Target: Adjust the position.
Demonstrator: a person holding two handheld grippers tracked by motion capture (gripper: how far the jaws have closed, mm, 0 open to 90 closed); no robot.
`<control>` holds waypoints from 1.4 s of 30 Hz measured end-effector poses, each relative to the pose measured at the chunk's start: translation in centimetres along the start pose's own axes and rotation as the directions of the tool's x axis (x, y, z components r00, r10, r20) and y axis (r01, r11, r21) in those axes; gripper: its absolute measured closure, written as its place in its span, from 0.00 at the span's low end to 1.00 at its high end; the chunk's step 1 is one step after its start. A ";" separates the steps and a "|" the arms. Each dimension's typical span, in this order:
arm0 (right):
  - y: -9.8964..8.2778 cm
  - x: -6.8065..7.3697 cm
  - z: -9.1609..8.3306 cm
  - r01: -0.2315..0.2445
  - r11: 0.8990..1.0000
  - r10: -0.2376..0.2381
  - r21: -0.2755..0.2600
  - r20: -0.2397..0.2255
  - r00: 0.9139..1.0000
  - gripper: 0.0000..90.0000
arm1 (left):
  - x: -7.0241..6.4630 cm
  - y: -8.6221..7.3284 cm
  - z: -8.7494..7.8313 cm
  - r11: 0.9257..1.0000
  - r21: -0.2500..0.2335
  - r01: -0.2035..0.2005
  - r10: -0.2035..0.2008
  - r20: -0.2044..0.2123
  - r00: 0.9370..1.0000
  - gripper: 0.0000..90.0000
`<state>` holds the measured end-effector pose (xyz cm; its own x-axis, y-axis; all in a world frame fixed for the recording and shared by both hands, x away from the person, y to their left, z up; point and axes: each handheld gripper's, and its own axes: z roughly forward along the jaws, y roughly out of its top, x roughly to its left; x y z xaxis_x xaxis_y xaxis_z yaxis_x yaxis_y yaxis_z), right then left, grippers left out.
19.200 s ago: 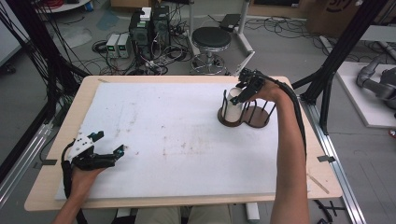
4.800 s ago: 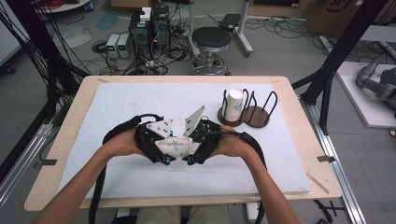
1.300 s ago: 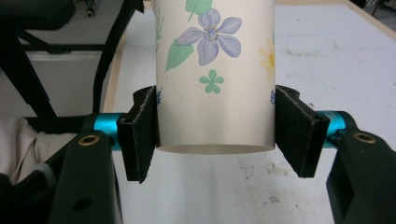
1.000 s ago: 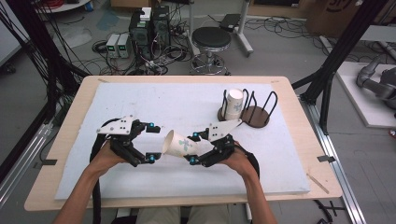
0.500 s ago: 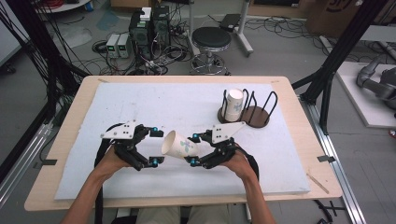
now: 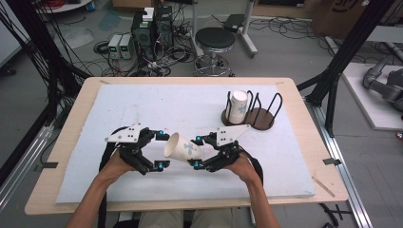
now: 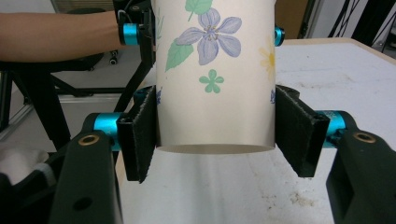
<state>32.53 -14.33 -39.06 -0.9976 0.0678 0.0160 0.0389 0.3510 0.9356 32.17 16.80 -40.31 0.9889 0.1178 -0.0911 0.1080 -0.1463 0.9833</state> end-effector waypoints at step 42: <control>0.1 0.2 0.4 0.023 1.000 -0.023 -0.012 -0.025 0.999 0.41 | -0.3 1.5 3.5 0.996 -0.076 -0.052 0.058 0.081 0.995 0.33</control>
<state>32.40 -13.96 -39.09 -0.9993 0.0366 0.0034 0.0157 0.3416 0.9397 32.40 13.11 -39.32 0.9985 0.0295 -0.0463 0.0484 -0.0771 0.9958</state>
